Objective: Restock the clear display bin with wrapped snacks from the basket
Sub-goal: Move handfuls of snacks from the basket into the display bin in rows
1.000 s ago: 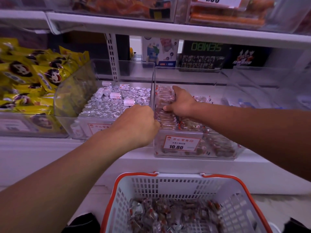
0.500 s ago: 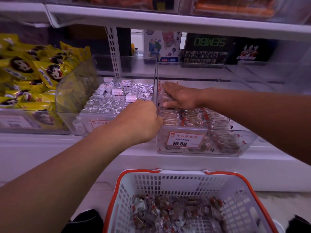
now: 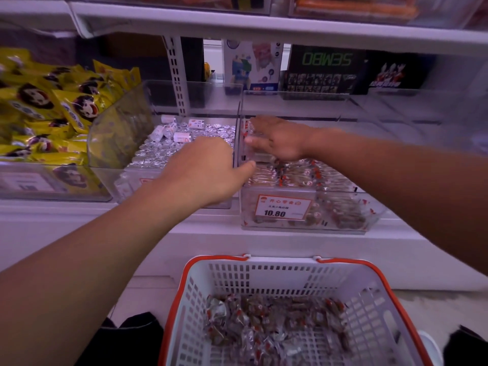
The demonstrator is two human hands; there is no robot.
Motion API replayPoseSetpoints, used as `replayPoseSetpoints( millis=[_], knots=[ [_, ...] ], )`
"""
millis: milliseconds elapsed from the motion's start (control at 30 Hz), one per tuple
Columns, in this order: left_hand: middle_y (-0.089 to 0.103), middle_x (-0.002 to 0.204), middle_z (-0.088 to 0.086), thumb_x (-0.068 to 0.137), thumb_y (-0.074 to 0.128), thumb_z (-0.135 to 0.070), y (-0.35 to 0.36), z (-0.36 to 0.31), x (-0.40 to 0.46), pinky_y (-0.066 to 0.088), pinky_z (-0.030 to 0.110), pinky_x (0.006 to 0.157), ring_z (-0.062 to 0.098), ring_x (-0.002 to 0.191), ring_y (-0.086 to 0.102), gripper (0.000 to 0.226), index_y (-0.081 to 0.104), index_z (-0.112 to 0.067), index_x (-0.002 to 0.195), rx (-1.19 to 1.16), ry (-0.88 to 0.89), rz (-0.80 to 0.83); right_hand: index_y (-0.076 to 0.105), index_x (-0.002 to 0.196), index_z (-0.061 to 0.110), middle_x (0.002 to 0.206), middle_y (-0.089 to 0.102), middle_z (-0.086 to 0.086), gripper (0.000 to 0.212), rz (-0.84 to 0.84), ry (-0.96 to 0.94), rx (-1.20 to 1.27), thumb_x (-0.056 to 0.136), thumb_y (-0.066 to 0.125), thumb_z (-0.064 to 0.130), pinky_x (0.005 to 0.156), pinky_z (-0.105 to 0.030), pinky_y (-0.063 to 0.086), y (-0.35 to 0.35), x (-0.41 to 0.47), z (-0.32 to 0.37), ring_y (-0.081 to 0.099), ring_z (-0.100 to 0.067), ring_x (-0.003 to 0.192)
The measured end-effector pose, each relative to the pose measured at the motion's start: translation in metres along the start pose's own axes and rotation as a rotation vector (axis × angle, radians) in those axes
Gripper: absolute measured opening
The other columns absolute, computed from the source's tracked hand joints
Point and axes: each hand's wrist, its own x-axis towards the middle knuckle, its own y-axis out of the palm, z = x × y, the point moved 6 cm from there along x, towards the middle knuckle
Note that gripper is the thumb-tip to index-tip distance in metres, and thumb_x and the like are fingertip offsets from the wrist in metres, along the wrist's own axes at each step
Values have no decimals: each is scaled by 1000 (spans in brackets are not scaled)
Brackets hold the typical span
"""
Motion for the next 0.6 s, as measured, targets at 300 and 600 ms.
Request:
replayPoseSetpoints(
  millis=[300, 600],
  knots=[
    [66, 61, -7, 76, 59, -42, 98, -10, -59, 48, 26, 60, 11, 58, 58, 25, 73, -24, 66, 72, 104, 910, 52, 61, 10, 56, 46, -5, 39, -1156, -157, 210, 99, 49, 21, 55, -28, 28, 39, -202, 57, 41, -20, 55],
    [54, 137, 13, 88, 67, -43, 333, 22, -192, 51, 33, 89, 30, 113, 59, 60, 52, -9, 135, -29, -249, 1102, 11, 155, 10, 156, 29, -20, 112, 675, 432, 410, 75, 79, 48, 113, -36, 33, 419, -275, 19, 28, -34, 144]
  ],
)
